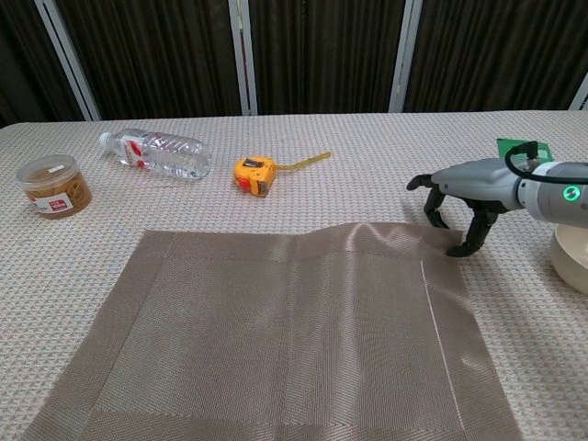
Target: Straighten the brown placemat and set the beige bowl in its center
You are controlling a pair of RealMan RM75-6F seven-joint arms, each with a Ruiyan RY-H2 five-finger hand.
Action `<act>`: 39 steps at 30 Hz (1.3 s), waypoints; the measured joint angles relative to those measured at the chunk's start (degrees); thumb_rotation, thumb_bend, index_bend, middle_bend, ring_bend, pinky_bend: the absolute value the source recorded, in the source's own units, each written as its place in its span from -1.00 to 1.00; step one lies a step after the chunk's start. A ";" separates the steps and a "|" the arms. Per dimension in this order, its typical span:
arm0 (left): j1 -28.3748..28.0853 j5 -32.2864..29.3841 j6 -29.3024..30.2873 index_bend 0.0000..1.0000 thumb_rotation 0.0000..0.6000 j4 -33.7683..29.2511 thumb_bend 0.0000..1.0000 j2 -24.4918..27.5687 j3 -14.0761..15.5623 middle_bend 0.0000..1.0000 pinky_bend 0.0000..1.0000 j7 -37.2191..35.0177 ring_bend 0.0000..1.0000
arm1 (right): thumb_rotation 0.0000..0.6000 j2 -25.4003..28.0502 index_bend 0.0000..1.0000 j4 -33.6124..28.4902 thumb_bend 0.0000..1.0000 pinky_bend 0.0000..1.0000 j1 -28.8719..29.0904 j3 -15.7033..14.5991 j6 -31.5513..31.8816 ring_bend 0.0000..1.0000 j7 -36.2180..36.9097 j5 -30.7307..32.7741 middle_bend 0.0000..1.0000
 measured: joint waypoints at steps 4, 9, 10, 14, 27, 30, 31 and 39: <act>0.02 0.12 -0.09 -1.00 1.00 0.04 -0.26 0.05 0.02 -1.00 -1.00 -0.17 -1.00 | 1.00 -0.30 0.35 0.80 -0.59 -1.00 0.38 0.53 0.10 -1.00 -0.53 1.37 -1.00; 0.09 0.39 0.01 -1.00 1.00 -0.09 -0.26 0.13 0.03 -1.00 -1.00 -0.25 -1.00 | 1.00 -0.92 0.36 1.99 -0.58 -1.00 1.25 1.39 0.35 -1.00 -1.57 2.97 -1.00; 0.11 0.41 0.02 -1.00 1.00 -0.12 -0.26 0.16 0.03 -1.00 -1.00 -0.27 -1.00 | 1.00 -1.05 0.36 2.16 -0.58 -1.00 1.41 1.57 0.41 -1.00 -1.77 3.29 -1.00; 0.13 0.37 -0.10 -1.00 1.00 -0.08 -0.26 0.22 0.03 -1.00 -1.00 -0.35 -1.00 | 1.00 -1.63 0.36 2.77 -0.59 -1.00 2.12 2.23 0.73 -1.00 -2.85 5.07 -1.00; 0.17 0.33 -0.29 -1.00 1.00 0.00 -0.26 0.47 -0.02 -1.00 -1.00 -0.81 -1.00 | 1.00 -2.70 -0.63 3.06 -0.58 -1.00 2.91 1.92 1.49 -1.00 -5.70 8.21 -1.00; 0.21 0.43 -0.21 -1.00 1.00 -0.06 -0.26 0.47 -0.02 -1.00 -1.00 -0.72 -1.00 | 1.00 -2.51 -0.98 2.46 -0.58 -1.00 2.69 2.11 2.25 -1.00 -5.11 7.19 -1.00; 0.22 0.45 -0.19 -1.00 1.00 -0.08 -0.26 0.46 -0.01 -1.00 -1.00 -0.69 -1.00 | 1.00 -2.38 -1.00 2.15 -0.59 -1.00 2.55 2.23 2.62 -1.00 -4.73 6.67 -1.00; 0.23 1.00 -0.29 -1.00 1.00 -0.32 -0.26 0.53 0.24 -1.00 -1.00 -0.66 -1.00 | 1.00 2.82 -1.00 -4.56 -0.59 -1.00 0.33 2.88 6.78 -1.00 -1.10 0.00 -1.00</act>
